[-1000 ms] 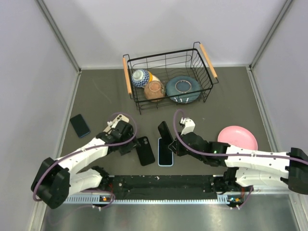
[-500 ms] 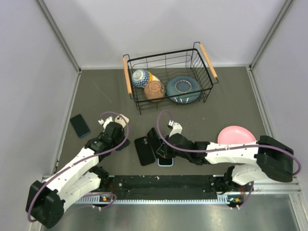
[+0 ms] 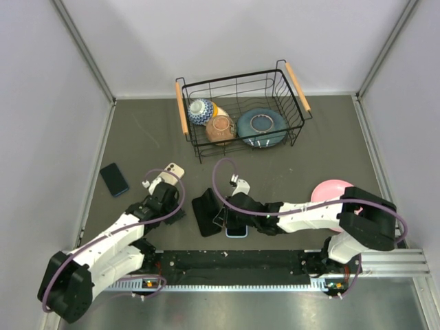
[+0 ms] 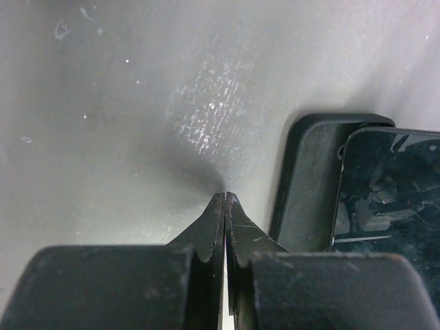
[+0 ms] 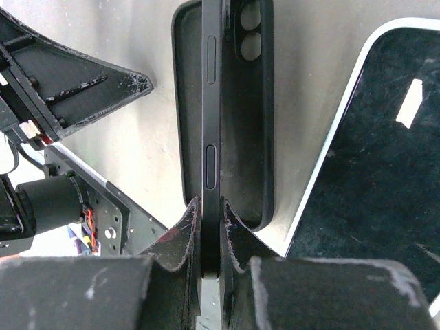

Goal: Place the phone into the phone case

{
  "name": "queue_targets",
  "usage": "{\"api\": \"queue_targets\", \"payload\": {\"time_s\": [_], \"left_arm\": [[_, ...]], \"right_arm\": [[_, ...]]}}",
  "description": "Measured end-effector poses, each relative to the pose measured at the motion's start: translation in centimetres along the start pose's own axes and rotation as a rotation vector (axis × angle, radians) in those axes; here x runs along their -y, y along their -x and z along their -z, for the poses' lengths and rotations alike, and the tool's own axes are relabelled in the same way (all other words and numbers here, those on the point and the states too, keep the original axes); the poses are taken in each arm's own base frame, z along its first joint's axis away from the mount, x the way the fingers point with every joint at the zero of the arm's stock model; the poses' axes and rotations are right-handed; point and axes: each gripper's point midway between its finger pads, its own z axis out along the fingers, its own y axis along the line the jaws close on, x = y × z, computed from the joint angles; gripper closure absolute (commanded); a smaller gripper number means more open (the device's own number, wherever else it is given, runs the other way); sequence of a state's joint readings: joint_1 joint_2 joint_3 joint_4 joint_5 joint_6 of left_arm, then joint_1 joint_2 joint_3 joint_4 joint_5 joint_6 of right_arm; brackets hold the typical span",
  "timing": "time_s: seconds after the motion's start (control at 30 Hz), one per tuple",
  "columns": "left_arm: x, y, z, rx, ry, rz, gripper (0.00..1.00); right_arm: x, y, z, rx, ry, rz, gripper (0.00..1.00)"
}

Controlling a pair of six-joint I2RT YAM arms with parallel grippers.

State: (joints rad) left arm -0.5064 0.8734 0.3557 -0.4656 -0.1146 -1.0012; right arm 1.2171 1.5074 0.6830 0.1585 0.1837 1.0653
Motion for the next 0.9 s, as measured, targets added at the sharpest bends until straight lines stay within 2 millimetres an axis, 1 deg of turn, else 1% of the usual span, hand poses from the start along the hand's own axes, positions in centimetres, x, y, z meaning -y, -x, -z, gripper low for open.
{"api": "queue_targets", "payload": {"time_s": [0.1,0.17,0.27,0.3,0.33,0.4,0.47,0.53,0.6,0.9], "left_arm": [[0.0,-0.5,-0.2,-0.02,-0.005,0.002,1.0],[0.2,-0.6,-0.3,-0.029,-0.014,0.003,1.0],[0.6,-0.7,-0.4,-0.037,-0.031,0.004,1.0],[0.8,-0.7,-0.5,-0.041,-0.039,0.004,1.0],[0.9,-0.8,-0.5,-0.045,-0.042,0.004,1.0],[1.1,-1.0,-0.6,-0.053,-0.057,0.005,1.0],[1.3,-1.2,-0.8,-0.059,-0.074,0.008,1.0],[1.6,-1.2,-0.9,-0.059,-0.092,0.01,1.0],[1.8,-1.2,-1.0,-0.058,-0.102,0.012,1.0],[2.2,-1.7,-1.0,-0.083,-0.137,0.011,1.0]], "right_arm": [[0.1,-0.7,-0.3,-0.016,-0.002,-0.01,1.0],[-0.1,-0.8,-0.6,-0.018,0.006,-0.021,1.0],[-0.5,-0.9,-0.7,-0.024,0.022,-0.038,0.94],[-0.6,-1.0,-0.8,-0.027,0.026,-0.041,0.89],[-0.7,-1.1,-0.9,-0.029,0.031,-0.042,0.87],[-0.9,-1.2,-1.0,-0.034,0.042,-0.043,0.83],[-1.1,-1.3,-1.1,-0.037,0.053,-0.044,0.82],[-1.2,-1.3,-1.1,-0.039,0.058,-0.043,0.78],[-1.2,-1.4,-1.1,-0.042,0.059,-0.041,0.71],[-0.8,-1.8,-1.4,-0.067,0.032,0.001,0.66]]}}
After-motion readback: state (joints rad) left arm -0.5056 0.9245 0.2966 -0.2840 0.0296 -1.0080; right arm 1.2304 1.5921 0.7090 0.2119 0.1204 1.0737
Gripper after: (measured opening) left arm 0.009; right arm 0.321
